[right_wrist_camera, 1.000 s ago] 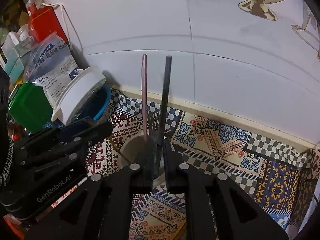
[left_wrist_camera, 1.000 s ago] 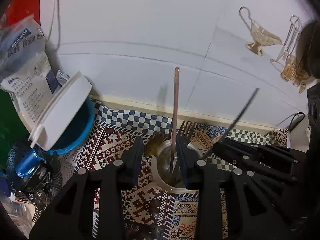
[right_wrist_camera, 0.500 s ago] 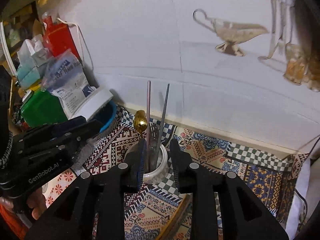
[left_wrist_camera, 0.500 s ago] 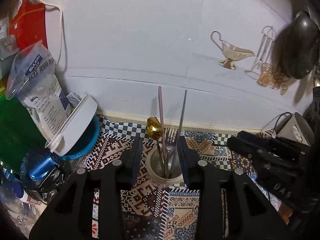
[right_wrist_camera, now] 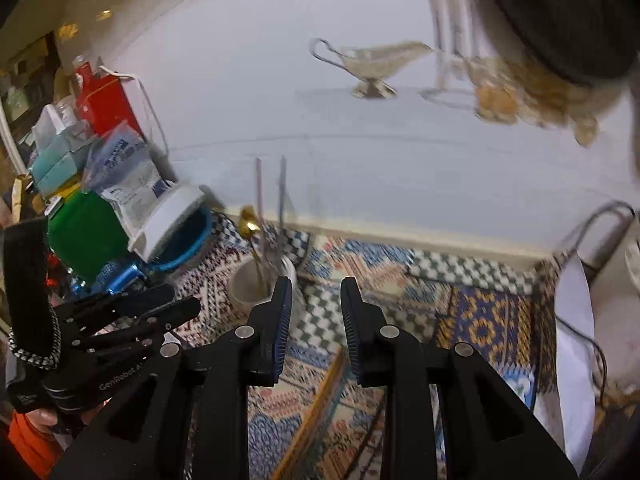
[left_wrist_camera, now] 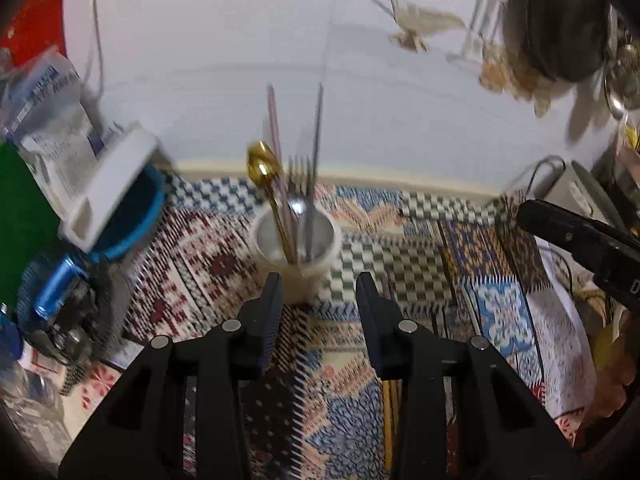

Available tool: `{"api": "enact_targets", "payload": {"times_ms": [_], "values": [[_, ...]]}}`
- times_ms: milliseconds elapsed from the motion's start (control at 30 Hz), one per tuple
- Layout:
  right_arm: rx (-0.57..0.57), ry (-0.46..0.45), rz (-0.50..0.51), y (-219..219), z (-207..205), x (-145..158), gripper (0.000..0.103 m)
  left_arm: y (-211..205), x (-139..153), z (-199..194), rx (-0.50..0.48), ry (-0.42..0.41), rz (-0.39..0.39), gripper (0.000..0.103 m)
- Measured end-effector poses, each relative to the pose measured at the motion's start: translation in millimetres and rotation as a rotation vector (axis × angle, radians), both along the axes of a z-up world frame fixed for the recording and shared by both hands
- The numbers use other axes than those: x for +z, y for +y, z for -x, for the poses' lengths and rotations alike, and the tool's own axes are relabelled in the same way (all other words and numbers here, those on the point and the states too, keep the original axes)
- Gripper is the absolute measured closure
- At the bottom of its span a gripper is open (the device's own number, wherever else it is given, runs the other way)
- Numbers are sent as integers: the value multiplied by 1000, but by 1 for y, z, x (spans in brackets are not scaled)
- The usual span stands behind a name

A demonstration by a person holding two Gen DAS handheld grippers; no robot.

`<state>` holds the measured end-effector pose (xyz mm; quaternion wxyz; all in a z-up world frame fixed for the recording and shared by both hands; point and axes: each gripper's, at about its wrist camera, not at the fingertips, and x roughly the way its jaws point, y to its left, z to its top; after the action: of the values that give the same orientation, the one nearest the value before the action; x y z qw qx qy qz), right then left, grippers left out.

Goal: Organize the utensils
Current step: 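Grasp a teal chopstick with the left tool while the right tool grasps a dark chopstick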

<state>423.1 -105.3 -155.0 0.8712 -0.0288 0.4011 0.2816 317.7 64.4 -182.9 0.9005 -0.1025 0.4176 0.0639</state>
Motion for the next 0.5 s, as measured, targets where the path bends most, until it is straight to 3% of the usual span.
{"api": "enact_targets", "payload": {"times_ms": [500], "values": [[-213,231,157,-90,10,-92,80,-61,-101,-13,-143,241,40,66]]}}
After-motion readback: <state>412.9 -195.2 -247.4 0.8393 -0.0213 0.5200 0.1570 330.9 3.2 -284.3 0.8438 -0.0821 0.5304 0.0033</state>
